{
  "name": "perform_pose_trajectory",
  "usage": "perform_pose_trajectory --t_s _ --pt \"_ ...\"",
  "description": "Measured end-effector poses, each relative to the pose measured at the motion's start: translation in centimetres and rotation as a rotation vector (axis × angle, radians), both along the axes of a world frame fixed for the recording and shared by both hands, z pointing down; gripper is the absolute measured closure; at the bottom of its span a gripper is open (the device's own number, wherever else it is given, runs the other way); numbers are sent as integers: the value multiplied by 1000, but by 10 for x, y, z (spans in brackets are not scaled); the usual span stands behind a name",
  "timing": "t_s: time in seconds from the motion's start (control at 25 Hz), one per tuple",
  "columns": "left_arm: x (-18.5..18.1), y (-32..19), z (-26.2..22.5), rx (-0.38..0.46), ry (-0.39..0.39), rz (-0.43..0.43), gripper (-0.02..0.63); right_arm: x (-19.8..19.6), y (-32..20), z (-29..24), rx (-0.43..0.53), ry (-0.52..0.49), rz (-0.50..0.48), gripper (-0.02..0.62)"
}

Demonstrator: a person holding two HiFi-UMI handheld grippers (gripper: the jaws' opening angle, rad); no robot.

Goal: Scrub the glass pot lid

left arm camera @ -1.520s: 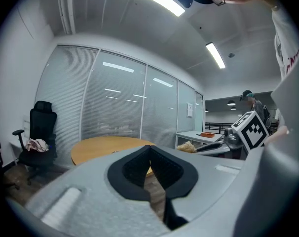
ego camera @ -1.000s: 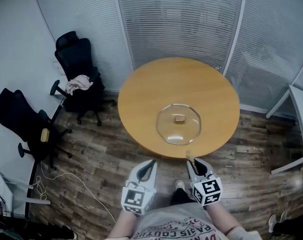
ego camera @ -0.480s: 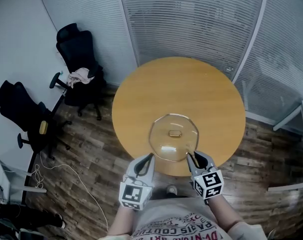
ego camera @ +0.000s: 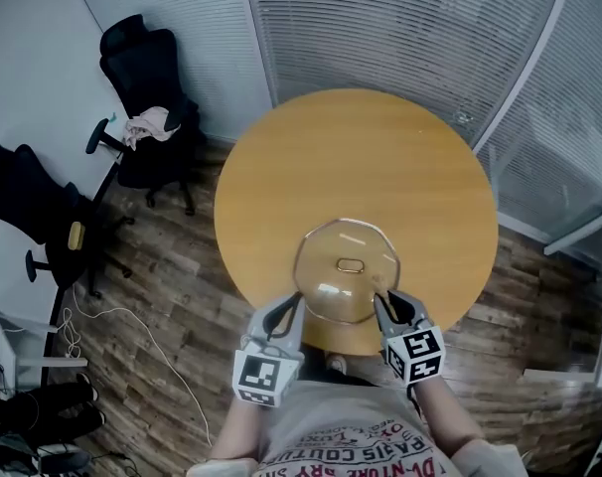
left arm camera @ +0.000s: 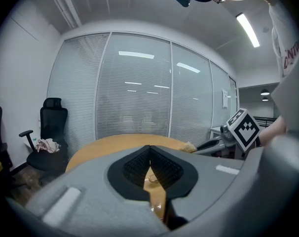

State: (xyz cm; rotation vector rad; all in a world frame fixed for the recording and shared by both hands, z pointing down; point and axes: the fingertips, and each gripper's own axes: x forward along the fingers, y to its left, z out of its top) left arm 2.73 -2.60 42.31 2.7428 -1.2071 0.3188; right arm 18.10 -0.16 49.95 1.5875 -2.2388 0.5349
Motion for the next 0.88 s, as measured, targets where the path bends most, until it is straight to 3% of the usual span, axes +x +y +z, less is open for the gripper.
perform_pose_trajectory --t_s 0.48,0.88 --pt "-7 -88 24 -45 16 31 600 7 -99 48 -132 94 -20 539" --pt "-15 -137 42 -80 46 39 600 19 -152 133 -373 219 -78 540"
